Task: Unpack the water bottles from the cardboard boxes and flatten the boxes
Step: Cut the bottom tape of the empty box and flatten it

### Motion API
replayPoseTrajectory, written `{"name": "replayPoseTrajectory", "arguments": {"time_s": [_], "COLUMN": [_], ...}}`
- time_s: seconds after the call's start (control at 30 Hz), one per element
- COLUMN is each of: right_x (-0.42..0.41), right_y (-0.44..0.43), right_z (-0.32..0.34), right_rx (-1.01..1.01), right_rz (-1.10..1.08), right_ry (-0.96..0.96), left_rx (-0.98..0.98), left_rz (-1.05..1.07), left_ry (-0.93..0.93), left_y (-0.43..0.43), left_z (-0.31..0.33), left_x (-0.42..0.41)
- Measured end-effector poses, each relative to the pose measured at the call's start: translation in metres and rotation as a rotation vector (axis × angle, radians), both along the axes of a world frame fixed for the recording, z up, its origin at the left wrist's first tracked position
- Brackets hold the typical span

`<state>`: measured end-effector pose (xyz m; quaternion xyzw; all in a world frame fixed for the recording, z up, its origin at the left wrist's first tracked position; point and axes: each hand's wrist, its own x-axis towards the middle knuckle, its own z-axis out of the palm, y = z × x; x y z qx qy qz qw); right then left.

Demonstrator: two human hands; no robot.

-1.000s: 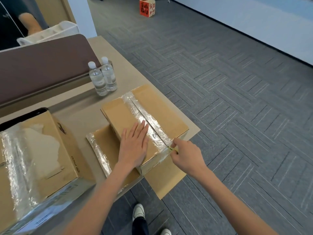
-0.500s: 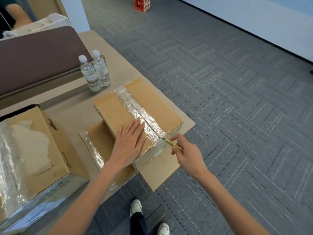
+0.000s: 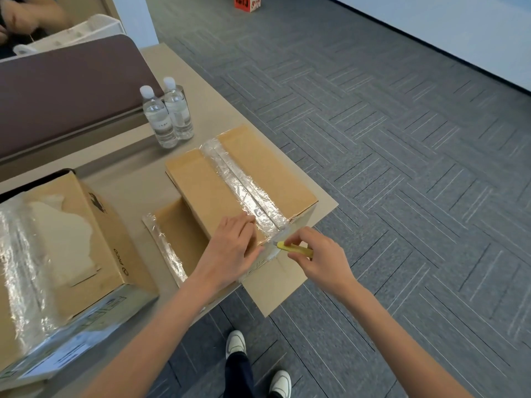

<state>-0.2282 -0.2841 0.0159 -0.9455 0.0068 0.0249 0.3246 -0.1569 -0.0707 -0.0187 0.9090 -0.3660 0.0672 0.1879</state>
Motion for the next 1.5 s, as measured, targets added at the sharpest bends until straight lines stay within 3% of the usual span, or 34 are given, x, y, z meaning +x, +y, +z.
{"name": "replayPoseTrajectory", "arguments": {"time_s": [0.5,1.03,1.3,1.5], "right_x": [0.005,0.016,0.024,0.029], "right_y": [0.014,0.032,0.02,0.014], "right_z": [-0.016,-0.022,-0.025,-0.018], "right_rx": [0.028,-0.097,-0.093,-0.132], "right_rz": [-0.023,0.005,-0.037,0.019], "right_ry": [-0.018,-0.221,-0.215,-0.207], "left_rx": [0.061,-0.002,0.094,-0.008], "left_rz": [-0.169,-0.186,-0.237,-0.195], "left_ry": [-0.265,-0.322,-0.279,-0.313], "left_y": [0.006,0.029,0.038,0.034], "left_z": [0.001,-0.001,-0.015,-0.009], "left_x": [0.004,0.005,0.007,0.005]}}
